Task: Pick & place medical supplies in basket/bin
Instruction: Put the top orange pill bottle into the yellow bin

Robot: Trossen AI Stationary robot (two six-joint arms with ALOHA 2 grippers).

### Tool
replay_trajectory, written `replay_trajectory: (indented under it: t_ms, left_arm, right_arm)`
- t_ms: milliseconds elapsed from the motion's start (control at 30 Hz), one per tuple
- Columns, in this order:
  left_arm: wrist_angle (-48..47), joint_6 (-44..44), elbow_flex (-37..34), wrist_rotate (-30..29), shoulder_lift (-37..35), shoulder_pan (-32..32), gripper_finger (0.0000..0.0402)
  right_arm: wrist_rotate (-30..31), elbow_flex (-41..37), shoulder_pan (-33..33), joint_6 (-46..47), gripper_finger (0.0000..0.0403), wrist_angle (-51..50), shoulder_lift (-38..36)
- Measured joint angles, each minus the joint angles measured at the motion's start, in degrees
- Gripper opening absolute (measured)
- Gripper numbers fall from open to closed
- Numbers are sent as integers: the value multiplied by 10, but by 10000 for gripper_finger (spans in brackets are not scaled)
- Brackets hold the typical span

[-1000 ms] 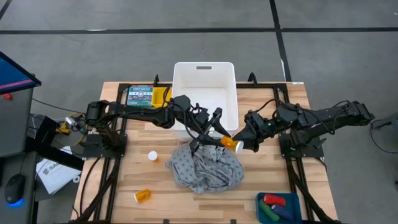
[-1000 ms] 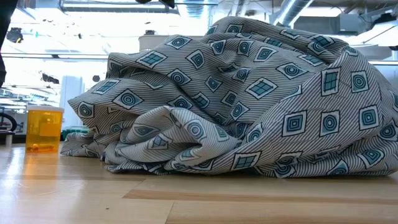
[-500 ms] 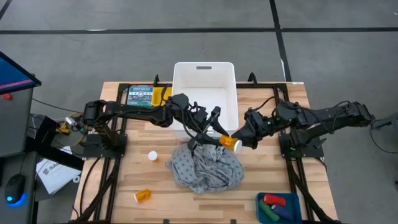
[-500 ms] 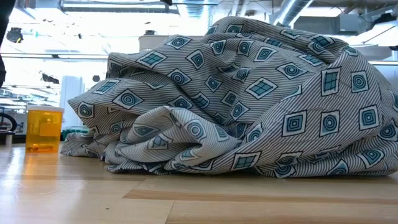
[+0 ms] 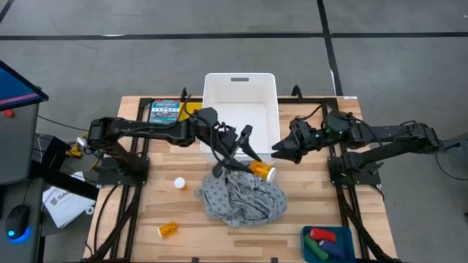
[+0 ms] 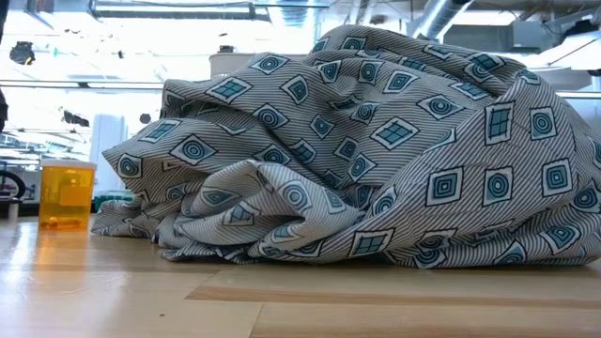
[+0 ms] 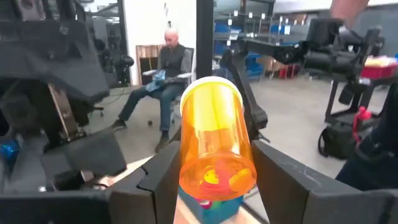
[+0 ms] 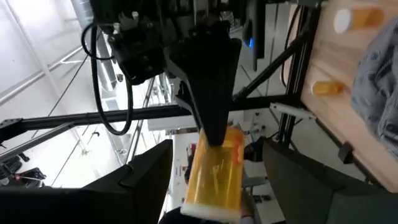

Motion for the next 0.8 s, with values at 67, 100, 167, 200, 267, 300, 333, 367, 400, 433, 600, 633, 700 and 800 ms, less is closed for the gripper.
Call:
replay_trajectory:
  t_ms: [67, 100, 167, 200, 267, 300, 333, 367, 400, 433, 600, 633, 700, 800]
  left_arm:
    - [-50, 19, 0, 0, -18, 3, 170]
    - [-64, 30, 0, -1, -24, 4, 170]
    - [-113, 47, 0, -7, -43, 7, 170]
    - [-133, 59, 0, -12, -53, 10, 170]
    - [-182, 73, 0, -23, -72, 15, 170]
    - [-207, 77, 0, -29, -81, 19, 170]
    - [-227, 83, 0, -34, -89, 22, 170]
    - [-241, 88, -3, -42, -99, 25, 170]
    - [-245, 89, -11, -49, -110, 28, 170]
    - [-248, 89, -23, -53, -124, 32, 170]
    - [-254, 68, -82, -90, -194, 55, 170]
    - [-254, 62, -93, -102, -210, 60, 170]
    - [-257, 54, -114, -133, -242, 69, 170]
    - [-260, 37, -145, -198, -288, 80, 170]
  right_arm:
    - [0, 0, -8, -8, 245, -6, -6]
    - [-1, 0, -13, -13, 245, -5, -6]
    - [-2, -1, -19, -19, 245, -14, -11]
    - [-2, -1, -21, -21, 245, -11, -11]
    - [-2, -1, -26, -26, 245, -10, -12]
    - [-2, -1, -28, -30, 245, -10, -12]
    - [-2, -1, -29, -34, 245, -11, -12]
    - [-2, -1, -29, -38, 245, -11, -12]
    - [-2, -1, -30, -43, 245, -10, -12]
    - [-2, -1, -30, -47, 245, -11, -12]
    - [-2, -1, -36, -57, 245, -10, -12]
    - [-2, -1, -38, -59, 245, -10, -12]
    - [-2, -1, -42, -62, 245, -10, -12]
    - [-2, -1, -48, -68, 245, -9, -12]
